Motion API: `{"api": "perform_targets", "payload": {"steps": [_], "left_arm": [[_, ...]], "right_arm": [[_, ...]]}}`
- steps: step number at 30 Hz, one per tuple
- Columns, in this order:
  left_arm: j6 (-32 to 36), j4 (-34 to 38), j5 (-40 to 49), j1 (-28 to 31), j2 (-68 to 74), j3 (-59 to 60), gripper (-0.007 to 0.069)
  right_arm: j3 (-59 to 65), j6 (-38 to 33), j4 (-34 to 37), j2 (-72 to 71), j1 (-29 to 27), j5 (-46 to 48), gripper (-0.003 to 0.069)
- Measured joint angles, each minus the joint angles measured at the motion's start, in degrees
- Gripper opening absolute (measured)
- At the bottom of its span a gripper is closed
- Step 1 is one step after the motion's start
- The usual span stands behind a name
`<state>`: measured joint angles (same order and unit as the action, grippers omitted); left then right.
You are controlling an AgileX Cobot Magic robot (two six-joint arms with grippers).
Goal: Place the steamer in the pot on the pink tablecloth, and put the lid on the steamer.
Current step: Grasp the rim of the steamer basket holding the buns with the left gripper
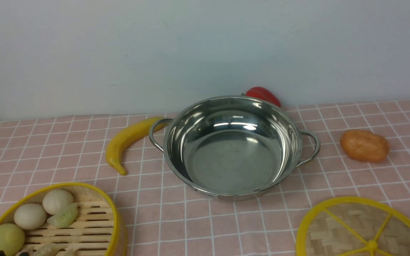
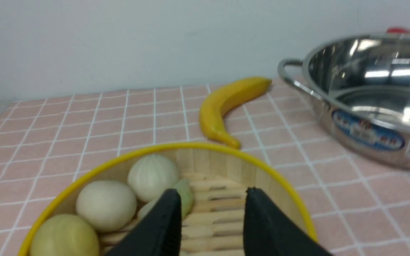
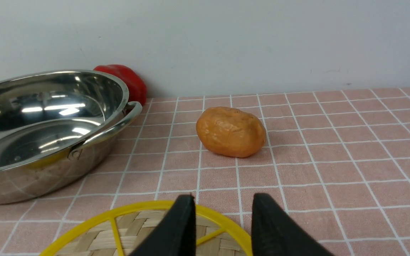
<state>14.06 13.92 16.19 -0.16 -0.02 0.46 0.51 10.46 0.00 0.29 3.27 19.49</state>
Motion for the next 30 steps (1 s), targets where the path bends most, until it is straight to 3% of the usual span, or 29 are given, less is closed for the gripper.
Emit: {"api": "perform_targets", "payload": {"steps": [10,15,17,24,30], "left_arm": [[-2.7,18.0,-14.4,0.0,0.0,0.0,0.0243],[-4.7,22.5,-13.4,0.0,0.0,-1.0,0.0243],[-4.4,22.5,-9.7,0.0,0.7,-3.7,0.0243],[4.3,16.5,15.6,0.0,14.7,-23.3,0.0243],[15.0,4.1,43.9,0.0,34.7,-37.8,0.0243]], "right_arm": [[0.0,0.0,0.0,0.0,0.0,0.0,0.0243],[0.0,0.0,0.0,0.0,0.0,0.0,0.0243],[0.0,0.0,0.0,0.0,0.0,0.0,0.0243],[0.0,0.0,0.0,0.0,0.0,0.0,0.0243],[0.0,0.0,0.0,0.0,0.0,0.0,0.0243]]}}
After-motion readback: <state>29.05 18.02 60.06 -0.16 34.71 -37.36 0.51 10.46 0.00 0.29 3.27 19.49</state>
